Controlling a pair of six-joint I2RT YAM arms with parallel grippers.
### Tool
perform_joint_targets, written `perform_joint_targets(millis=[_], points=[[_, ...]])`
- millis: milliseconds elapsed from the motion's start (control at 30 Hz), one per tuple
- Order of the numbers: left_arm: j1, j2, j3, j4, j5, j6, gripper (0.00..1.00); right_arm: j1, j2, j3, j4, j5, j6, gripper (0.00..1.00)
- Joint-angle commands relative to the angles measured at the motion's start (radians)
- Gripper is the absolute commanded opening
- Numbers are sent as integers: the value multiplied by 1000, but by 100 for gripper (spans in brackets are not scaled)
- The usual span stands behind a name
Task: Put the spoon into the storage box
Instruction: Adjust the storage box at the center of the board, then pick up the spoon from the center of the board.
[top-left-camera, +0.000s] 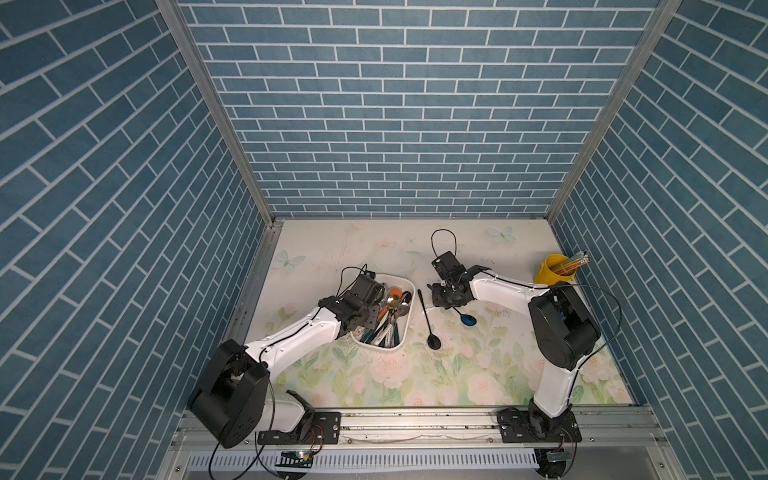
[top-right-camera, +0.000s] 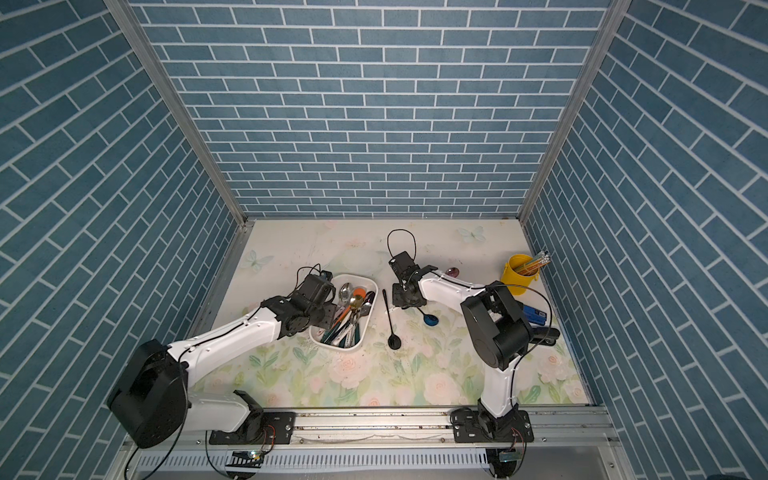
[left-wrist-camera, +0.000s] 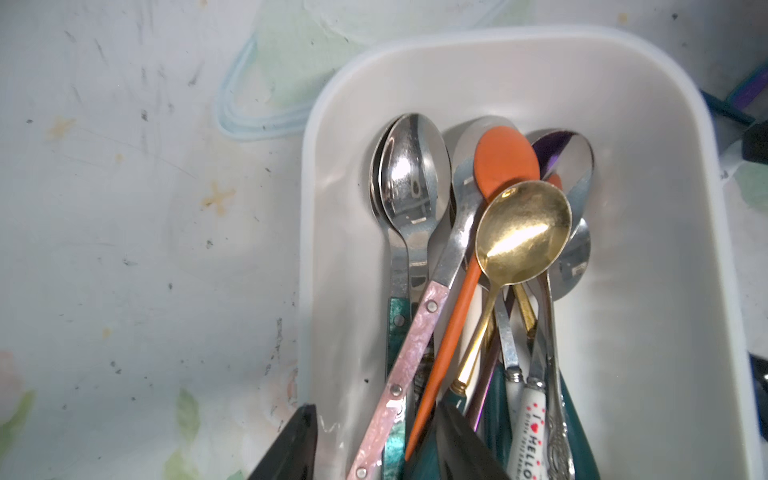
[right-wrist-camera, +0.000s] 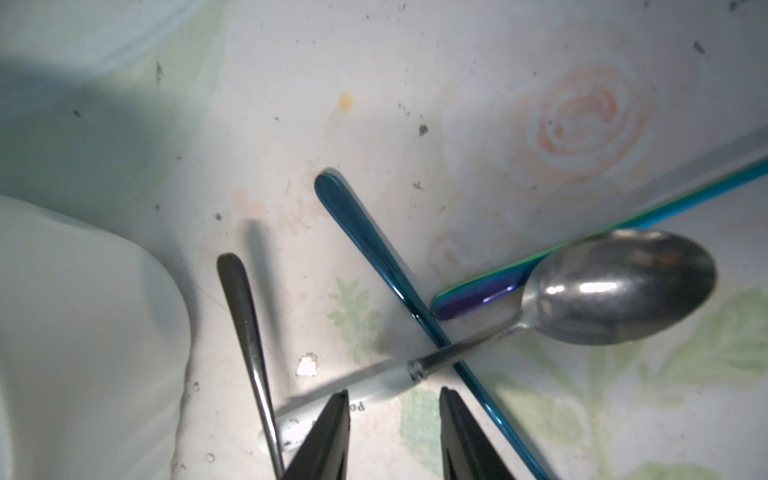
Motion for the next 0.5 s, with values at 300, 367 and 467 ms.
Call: perform_joint_targets(millis=[300, 367, 467], points=[[80, -50, -23, -40, -27, 12, 54, 5, 54, 47, -64, -20, 38, 40], [97, -60, -34, -33, -15, 9, 54, 5, 46, 41, -62, -16, 41, 41], [114, -67, -43, -30, -10, 8, 56, 5, 52, 41, -66, -21, 42, 41]])
